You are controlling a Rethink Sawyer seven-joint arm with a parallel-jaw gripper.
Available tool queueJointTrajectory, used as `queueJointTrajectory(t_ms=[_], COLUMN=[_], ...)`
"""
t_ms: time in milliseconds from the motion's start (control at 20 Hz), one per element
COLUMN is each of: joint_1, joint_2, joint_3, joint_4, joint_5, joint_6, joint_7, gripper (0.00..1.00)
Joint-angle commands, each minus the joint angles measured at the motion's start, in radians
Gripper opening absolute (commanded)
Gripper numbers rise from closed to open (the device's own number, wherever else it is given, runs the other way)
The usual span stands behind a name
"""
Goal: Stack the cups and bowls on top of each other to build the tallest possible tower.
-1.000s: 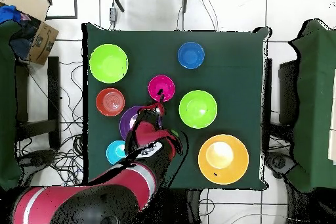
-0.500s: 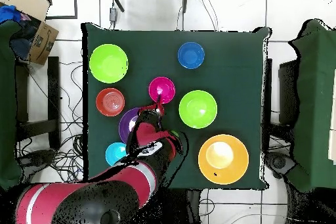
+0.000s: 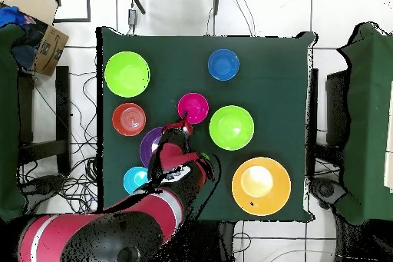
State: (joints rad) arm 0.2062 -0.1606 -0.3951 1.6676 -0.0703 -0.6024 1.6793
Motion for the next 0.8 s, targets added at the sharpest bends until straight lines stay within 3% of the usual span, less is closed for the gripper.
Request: queueJointTrajectory(t_ms=[50, 350, 800], joint_1=[-0.031, -0.037, -0.022], joint_2=[-0.014, -0.123, -0.292], joint_3=[0.125, 0.152, 0.141], joint_4=[-0.036, -0.002, 0.047], joint_5=[-0.020, -0.058, -0.084], joint_6=[0.039, 0.118, 0.311], joint_7=[0.171, 0.175, 0.117], gripper=[0.00, 0.00, 0.00])
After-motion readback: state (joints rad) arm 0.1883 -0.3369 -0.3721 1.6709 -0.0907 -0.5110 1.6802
